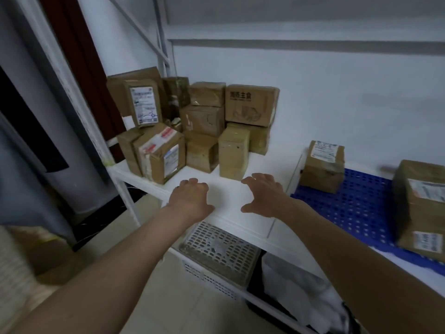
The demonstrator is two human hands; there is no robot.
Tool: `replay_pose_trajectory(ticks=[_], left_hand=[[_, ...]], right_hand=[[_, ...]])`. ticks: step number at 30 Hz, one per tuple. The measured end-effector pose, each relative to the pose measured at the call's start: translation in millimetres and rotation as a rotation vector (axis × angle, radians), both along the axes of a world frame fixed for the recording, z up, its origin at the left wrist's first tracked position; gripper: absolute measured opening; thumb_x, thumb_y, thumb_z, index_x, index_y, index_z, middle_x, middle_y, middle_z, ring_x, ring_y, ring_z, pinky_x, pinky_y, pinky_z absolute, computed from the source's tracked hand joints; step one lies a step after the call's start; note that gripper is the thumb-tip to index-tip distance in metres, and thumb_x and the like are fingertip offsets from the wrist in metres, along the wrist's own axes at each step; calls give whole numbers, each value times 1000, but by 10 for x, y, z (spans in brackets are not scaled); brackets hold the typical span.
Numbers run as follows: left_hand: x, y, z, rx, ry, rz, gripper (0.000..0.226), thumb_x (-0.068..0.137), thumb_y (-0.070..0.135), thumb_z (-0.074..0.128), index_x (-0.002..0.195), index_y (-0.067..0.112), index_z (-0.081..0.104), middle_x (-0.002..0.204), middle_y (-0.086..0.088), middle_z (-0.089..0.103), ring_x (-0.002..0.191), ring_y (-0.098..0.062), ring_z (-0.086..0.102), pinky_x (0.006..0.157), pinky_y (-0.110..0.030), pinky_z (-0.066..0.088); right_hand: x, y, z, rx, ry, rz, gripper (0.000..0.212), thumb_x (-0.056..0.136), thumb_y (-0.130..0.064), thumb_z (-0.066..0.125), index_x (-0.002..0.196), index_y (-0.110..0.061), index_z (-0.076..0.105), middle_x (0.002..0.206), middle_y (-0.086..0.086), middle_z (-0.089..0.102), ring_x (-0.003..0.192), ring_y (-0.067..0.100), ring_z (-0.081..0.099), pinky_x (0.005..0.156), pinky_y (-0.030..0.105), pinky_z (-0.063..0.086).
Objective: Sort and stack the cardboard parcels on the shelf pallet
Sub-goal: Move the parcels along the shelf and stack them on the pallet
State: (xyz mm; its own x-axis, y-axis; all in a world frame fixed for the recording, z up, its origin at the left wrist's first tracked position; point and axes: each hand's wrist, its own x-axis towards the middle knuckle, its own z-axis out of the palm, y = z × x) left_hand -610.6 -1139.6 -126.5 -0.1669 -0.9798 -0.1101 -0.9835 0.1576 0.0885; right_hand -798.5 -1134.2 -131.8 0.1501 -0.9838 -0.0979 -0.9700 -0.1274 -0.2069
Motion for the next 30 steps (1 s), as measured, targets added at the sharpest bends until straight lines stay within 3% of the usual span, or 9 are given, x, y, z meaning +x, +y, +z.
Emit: replay_pose_trajectory(ticks=[14, 21, 26, 30], left_hand=[[871, -550, -270, 14, 80, -8, 59, 87, 46, 60, 138, 21, 45, 145, -7, 38, 134, -25, 32, 103, -37, 37], [1224, -1063, -136, -62, 78, 24, 49, 85, 43, 63, 125, 17, 56, 129, -7, 50, 119, -26, 44, 87, -33, 44], [1182, -1630, 112, -139, 91, -23, 52, 85, 43, 63, 132, 23, 53, 135, -6, 47, 124, -27, 43, 99, -38, 43], [1058, -2001, 147, -175, 116, -115, 43, 87, 40, 60, 126, 24, 56, 135, -3, 49, 122, -25, 46, 97, -37, 43]], right_hand=[[1043, -637, -151, 63, 7, 21, 77, 82, -42, 67, 146, -25, 26, 154, 4, 21, 141, 30, 17, 112, 48, 24], [1425, -1145, -230, 63, -55, 79, 77, 84, -43, 64, 147, -26, 24, 156, 1, 18, 143, 28, 12, 113, 46, 20], [1467, -1553, -57, -39, -131, 75, 74, 84, -41, 65, 145, -26, 26, 152, 2, 26, 141, 30, 17, 112, 44, 21], [1470, -1872, 27, -59, -113, 71, 67, 85, -38, 65, 142, -22, 33, 147, 5, 33, 139, 28, 24, 111, 42, 21]])
